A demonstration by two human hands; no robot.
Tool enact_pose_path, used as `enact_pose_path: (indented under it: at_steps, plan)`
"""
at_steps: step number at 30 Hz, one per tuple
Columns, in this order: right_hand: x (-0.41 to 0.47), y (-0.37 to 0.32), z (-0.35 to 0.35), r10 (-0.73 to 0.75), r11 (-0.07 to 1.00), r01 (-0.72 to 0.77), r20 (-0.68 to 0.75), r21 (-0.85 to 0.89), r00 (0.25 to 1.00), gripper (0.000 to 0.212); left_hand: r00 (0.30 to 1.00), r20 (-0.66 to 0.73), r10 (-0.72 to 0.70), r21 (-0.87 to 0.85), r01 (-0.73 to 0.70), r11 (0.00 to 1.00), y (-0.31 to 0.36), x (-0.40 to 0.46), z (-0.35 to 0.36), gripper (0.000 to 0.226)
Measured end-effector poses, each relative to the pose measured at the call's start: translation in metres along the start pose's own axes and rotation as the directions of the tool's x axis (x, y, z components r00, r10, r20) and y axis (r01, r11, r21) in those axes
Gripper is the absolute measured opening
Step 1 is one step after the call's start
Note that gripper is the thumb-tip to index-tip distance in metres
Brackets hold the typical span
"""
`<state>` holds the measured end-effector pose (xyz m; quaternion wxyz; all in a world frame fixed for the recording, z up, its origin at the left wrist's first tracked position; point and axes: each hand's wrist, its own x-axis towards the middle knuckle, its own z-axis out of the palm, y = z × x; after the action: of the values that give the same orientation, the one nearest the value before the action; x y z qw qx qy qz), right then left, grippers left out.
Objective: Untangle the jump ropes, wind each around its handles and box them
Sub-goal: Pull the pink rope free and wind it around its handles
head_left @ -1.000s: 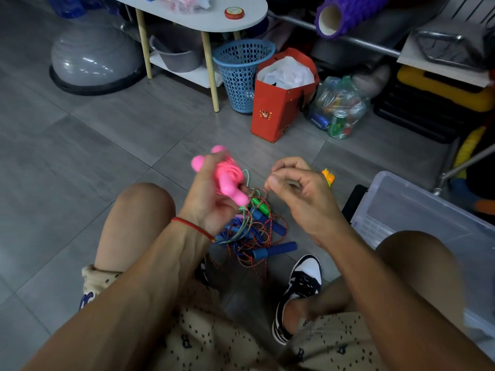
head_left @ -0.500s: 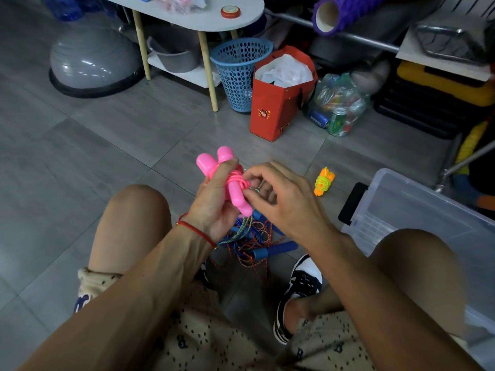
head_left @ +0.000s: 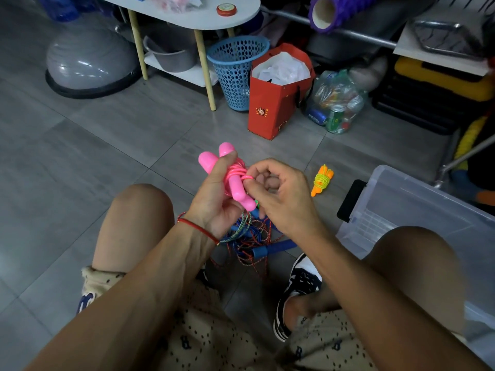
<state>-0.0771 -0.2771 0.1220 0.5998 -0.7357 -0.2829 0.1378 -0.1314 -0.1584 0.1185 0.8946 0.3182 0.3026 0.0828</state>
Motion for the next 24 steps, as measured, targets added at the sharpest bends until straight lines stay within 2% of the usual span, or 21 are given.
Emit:
enact_pose_path:
  at_steps: [2,5,7,8,10,12,13,15,19,21,24]
  plan:
    - [-0.002,0.002,-0.003,0.099,0.981,-0.114,0.100,0.158,0.990,0.003,1.000,-0.024,0.015,0.033,-0.014,0.999,0.005,0.001,0.000,0.045]
    - [-0.008,0.008,-0.006,0.091,0.943,-0.154,0.217,0.296,0.972,0.002,0.998,-0.070,-0.007,-0.012,0.006,1.000,0.013,-0.004,0.002,0.023]
    - [-0.012,0.009,-0.005,0.125,0.882,-0.231,0.269,0.411,0.955,0.003,0.998,-0.056,-0.008,-0.008,0.007,1.000,0.015,-0.004,0.001,0.025]
    - [-0.015,0.010,-0.004,0.162,0.824,-0.298,0.303,0.482,0.939,0.006,0.999,-0.052,-0.003,0.000,0.003,1.000,0.015,-0.003,0.000,0.029]
    - [-0.020,0.008,-0.006,0.234,0.641,-0.447,0.396,0.624,0.888,0.004,1.000,-0.021,0.001,0.010,-0.001,1.000,0.015,-0.004,-0.001,0.028]
    - [-0.021,0.004,-0.013,0.260,0.469,-0.525,0.457,0.710,0.851,0.007,0.998,0.066,0.000,0.047,-0.003,0.999,0.015,-0.006,-0.001,0.024]
    - [-0.021,0.003,-0.018,0.273,0.428,-0.542,0.468,0.723,0.840,0.009,0.994,0.107,-0.002,0.061,-0.004,0.998,0.014,-0.006,0.000,0.025]
    - [-0.019,0.002,-0.026,0.317,0.438,-0.557,0.459,0.706,0.830,0.006,0.985,0.171,0.003,0.093,-0.019,0.995,0.013,-0.005,0.001,0.028]
    - [-0.011,0.005,-0.044,0.394,0.674,-0.534,0.362,0.510,0.845,0.009,0.969,0.247,-0.011,0.252,-0.053,0.966,0.007,0.003,0.007,0.030]
    - [-0.005,0.007,-0.056,0.438,0.734,-0.545,0.330,0.406,0.836,0.012,0.967,0.241,-0.084,0.312,0.004,0.950,0.002,0.010,0.013,0.040]
    - [0.009,0.018,-0.074,0.542,0.763,-0.613,0.313,0.204,0.780,0.021,0.952,0.243,-0.188,0.427,0.070,0.902,-0.009,0.031,0.022,0.060]
